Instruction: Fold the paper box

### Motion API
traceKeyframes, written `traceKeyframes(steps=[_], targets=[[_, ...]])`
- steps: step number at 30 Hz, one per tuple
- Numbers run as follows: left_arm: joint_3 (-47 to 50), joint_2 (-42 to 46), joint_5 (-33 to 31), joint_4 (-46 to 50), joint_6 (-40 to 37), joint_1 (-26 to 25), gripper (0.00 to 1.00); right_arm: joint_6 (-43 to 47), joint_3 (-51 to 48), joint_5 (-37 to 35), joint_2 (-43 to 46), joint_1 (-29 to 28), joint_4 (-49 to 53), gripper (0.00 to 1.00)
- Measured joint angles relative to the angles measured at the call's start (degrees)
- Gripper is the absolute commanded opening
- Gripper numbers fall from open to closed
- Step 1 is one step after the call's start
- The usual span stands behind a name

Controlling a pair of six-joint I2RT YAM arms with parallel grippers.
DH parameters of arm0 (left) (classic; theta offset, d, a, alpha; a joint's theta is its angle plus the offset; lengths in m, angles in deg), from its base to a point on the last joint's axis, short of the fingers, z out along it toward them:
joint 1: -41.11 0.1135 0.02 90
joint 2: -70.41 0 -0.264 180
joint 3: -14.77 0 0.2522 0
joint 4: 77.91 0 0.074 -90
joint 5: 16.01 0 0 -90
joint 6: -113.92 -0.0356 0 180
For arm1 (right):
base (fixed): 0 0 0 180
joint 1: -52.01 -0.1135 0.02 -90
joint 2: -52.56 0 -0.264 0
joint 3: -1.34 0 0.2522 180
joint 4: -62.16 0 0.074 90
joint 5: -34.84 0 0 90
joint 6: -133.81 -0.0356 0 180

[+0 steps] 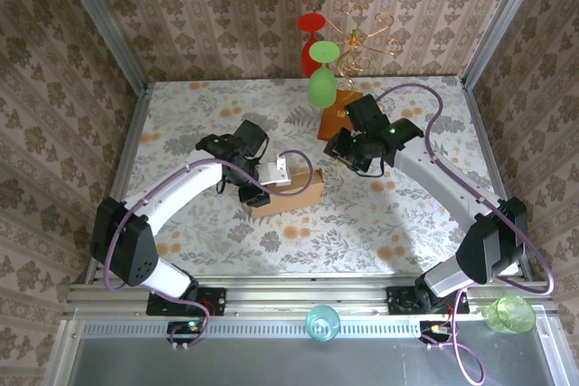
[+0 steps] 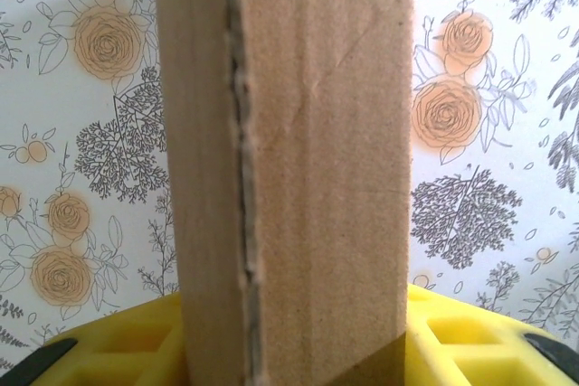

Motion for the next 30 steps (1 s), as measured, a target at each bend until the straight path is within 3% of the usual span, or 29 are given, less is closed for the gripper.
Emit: traceKeyframes(steps=[11,16,30], targets=[[0.3,0.0,-2.7,-1.2,-1.7,-1.4,0.45,-11.1,-8.4,8.6,0.3,0.4,-3.0,0.57],[0.3,0.0,-3.4,-1.0,-1.9,-1.4,0.45,-15.6,-11.5,12.1,0.5,1.1,-6.5,0.59],[0.3,0.0,-3.7,-1.6,-3.1,-1.4,0.45,-26.6,-17.3,14.0,5.3,1.3,-18.0,0.72]])
